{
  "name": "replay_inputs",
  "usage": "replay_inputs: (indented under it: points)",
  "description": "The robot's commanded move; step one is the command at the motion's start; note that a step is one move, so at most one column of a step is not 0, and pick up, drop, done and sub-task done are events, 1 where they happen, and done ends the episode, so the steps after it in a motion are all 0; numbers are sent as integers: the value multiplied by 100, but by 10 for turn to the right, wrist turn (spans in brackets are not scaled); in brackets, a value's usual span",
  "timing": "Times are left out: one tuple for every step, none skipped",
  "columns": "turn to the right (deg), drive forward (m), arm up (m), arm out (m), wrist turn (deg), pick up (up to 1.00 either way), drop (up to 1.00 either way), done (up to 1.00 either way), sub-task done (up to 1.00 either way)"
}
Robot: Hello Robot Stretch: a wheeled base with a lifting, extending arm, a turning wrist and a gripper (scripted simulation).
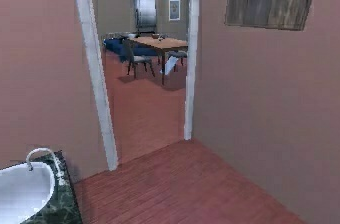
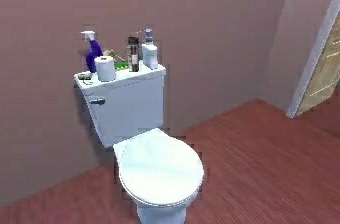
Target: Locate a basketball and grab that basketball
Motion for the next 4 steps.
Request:
replay_inputs:
  points:
    - [0, 100, 0, 0, 0, 0, 0, 0, 0]
    - [-30, 0, 0, 0, 0, 0, 0, 0, 0]
    - [0, 75, 0, 0, 0, 0, 0, 0, 0]
    - [-300, 0, 0, 0, 0, 0, 0, 0, 0]
